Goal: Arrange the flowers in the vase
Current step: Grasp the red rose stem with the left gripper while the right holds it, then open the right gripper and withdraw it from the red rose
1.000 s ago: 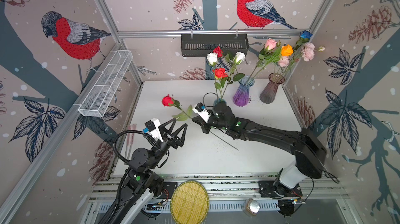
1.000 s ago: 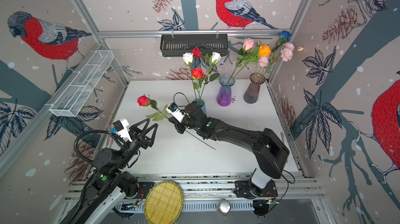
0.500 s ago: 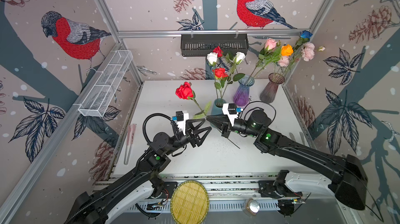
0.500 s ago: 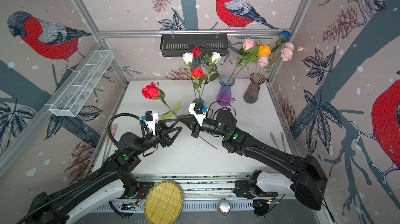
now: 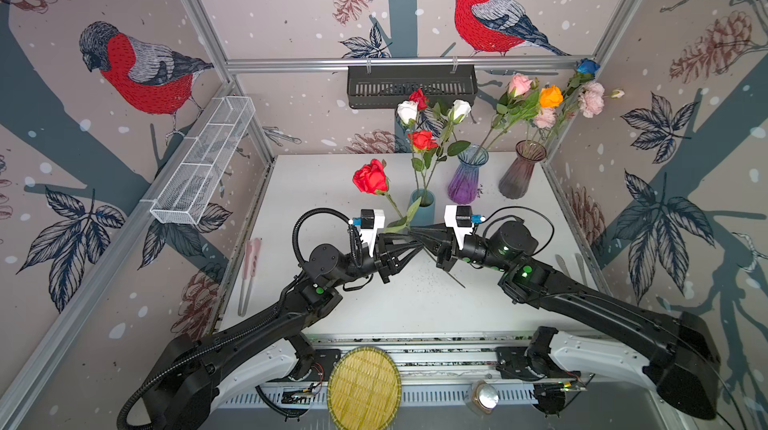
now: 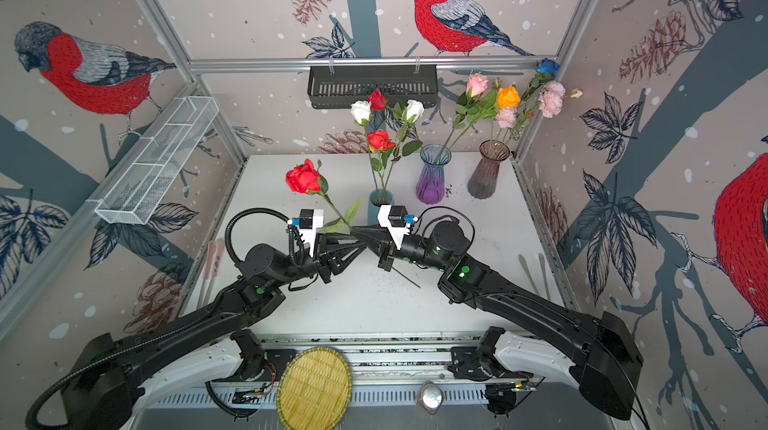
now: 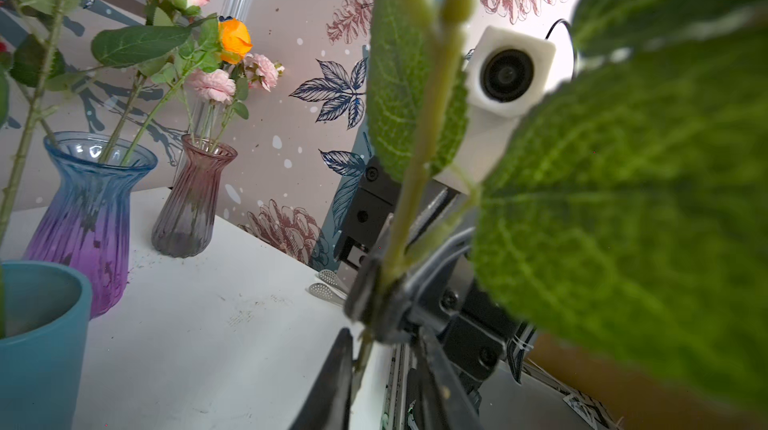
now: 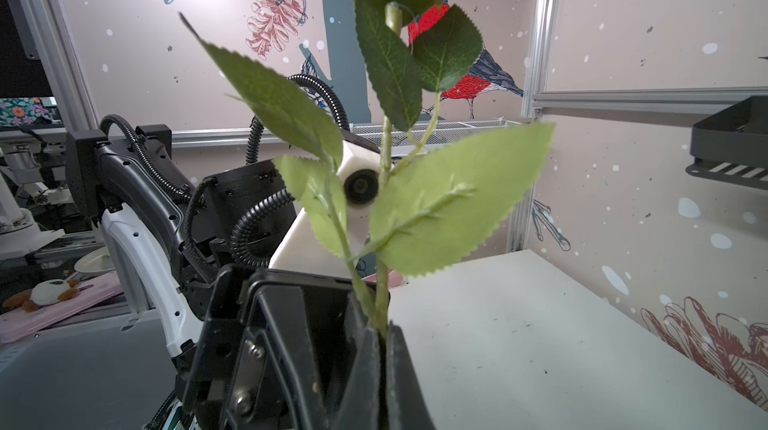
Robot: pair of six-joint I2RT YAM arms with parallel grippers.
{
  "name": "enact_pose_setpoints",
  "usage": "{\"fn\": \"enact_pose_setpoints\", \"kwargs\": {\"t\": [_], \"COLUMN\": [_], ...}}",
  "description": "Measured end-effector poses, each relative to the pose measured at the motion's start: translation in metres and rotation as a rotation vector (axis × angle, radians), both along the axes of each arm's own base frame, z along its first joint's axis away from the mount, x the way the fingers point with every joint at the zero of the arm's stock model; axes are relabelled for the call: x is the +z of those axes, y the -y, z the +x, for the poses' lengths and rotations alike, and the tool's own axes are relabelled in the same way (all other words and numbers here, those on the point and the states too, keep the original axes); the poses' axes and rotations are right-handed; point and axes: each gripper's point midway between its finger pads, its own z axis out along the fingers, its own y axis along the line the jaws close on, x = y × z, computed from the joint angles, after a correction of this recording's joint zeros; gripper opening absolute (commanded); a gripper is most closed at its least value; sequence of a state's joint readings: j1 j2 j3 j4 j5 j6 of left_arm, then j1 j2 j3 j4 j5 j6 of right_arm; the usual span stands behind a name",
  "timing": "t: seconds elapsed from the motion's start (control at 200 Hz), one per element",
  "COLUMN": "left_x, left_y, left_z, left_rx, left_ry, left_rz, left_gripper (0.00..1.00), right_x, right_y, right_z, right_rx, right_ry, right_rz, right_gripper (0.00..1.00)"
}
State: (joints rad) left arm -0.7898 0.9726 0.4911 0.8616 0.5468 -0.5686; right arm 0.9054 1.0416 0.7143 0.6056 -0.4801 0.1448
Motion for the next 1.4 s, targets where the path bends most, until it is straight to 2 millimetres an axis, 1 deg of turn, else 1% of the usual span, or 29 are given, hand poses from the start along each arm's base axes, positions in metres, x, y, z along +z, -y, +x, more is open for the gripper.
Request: {"fn": "enact_pose_setpoints", "kwargs": {"t": [0.035,0.05,0.09,0.16,0.295,0.38,0.405,0.445,0.465,0.655,0.886,0.971,1.011,1.061,1.116,1.186,1.281,1.311,1.331,1.396], "left_x": [0.0,-0.002,0.002,0.001,0.003,0.002,0.002,0.002,0.002,0.001,0.002,0.003,0.003,0.002,0.002,0.003,0.003,0.003,0.003,0.003], "left_y": [0.002,0.002,0.004,0.009,0.015,0.018,0.018,0.019,0.019,0.022,0.022,0.022,0.022,0.022,0.023,0.024,0.024,0.024,0.024,0.024], "left_z": [-0.001,0.002,0.001,0.0,-0.003,-0.004,-0.004,-0.005,-0.004,-0.005,-0.005,-0.004,-0.004,-0.004,-0.006,-0.008,-0.008,-0.008,-0.008,-0.008], "left_rx": [-0.009,0.006,-0.002,-0.013,-0.034,-0.042,-0.043,-0.044,-0.041,-0.041,-0.041,-0.042,-0.04,-0.04,-0.048,-0.055,-0.055,-0.055,-0.055,-0.056], "left_ry": [0.001,-0.005,0.019,0.011,0.02,0.018,0.022,0.027,0.027,0.021,0.018,0.017,0.016,0.015,0.017,0.02,0.022,0.022,0.022,0.019], "left_rz": [0.003,0.008,0.005,0.01,0.014,0.017,0.018,0.018,0.019,0.028,0.032,0.033,0.033,0.035,0.035,0.035,0.037,0.037,0.037,0.041], "left_gripper": [0.08,0.07,0.07,0.0,0.0,0.1,0.15,0.26,0.29,0.34,0.34,0.32,0.29,0.2,0.12,0.0,0.0,0.0,0.0,0.0], "right_x": [0.003,0.006,0.008,0.007,0.009,0.009,0.009,0.009,0.009,0.012,0.012,0.013,0.013,0.013,0.012,0.011,0.01,0.01,0.011,0.01], "right_y": [0.003,0.005,0.008,0.011,0.02,0.024,0.024,0.025,0.025,0.025,0.024,0.023,0.022,0.02,0.019,0.018,0.018,0.018,0.018,0.019], "right_z": [0.0,-0.001,-0.002,-0.003,-0.006,-0.006,-0.007,-0.007,-0.007,-0.014,-0.016,-0.015,-0.014,-0.014,-0.013,-0.011,-0.01,-0.01,-0.01,-0.01], "right_rx": [-0.008,-0.003,-0.013,-0.018,-0.031,-0.037,-0.036,-0.036,-0.032,0.007,0.025,0.029,0.031,0.033,0.03,0.024,0.016,0.015,0.016,0.014], "right_ry": [0.003,0.0,0.016,0.012,0.015,0.008,0.002,-0.001,-0.004,-0.009,-0.026,-0.032,-0.033,-0.033,-0.042,-0.053,-0.058,-0.058,-0.058,-0.06], "right_rz": [0.015,0.025,0.032,0.033,0.048,0.054,0.056,0.058,0.06,0.078,0.1,0.113,0.117,0.122,0.121,0.121,0.123,0.123,0.123,0.119], "right_gripper": [0.01,0.02,0.02,0.02,0.01,0.01,0.01,0.01,0.01,0.01,0.01,0.01,0.01,0.01,0.01,0.01,0.02,0.05,0.09,0.45]}}
